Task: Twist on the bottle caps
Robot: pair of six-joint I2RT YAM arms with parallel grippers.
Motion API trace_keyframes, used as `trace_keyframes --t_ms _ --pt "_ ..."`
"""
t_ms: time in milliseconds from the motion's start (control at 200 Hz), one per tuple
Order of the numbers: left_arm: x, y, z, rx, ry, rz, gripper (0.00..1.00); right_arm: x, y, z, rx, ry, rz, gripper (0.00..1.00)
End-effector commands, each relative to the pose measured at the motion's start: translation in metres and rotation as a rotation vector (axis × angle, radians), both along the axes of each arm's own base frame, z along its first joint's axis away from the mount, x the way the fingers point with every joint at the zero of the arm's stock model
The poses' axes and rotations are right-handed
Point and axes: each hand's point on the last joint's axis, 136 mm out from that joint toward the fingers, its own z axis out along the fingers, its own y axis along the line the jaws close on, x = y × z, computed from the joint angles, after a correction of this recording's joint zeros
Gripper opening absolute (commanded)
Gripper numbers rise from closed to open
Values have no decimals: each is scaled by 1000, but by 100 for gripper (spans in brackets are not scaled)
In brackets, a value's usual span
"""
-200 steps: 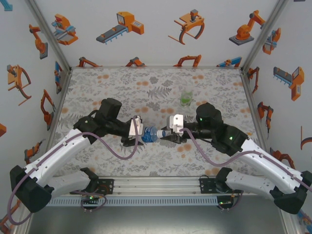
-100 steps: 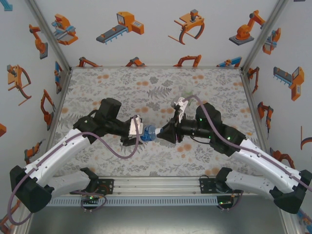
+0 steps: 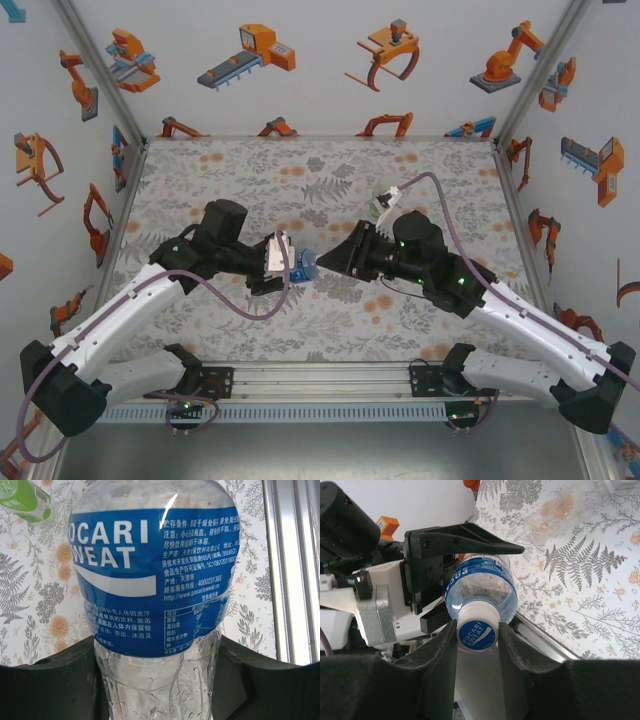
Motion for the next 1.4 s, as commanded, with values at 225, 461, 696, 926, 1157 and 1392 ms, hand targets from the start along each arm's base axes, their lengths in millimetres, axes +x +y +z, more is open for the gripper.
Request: trace_keyframes --t_ms 225,461,696,926,1157,1392 --pt "-7 -6 15 -58 -38 -40 79 17 -8 6 -95 -61 -71 0" --pt "12 -3 22 -81 -66 62 87 38 -32 -11 -386 -117 -85 0" --pt "53 5 42 -144 -1 301 89 83 -53 -24 -665 -132 -53 0" --pt "95 19 60 -175 160 513 79 144 -64 -43 -832 -92 -9 0" --pt "103 29 67 -149 241 606 73 204 -73 -59 -942 -58 22 0" --pt "104 41 46 -116 303 703 73 255 -70 -72 -972 -60 34 0"
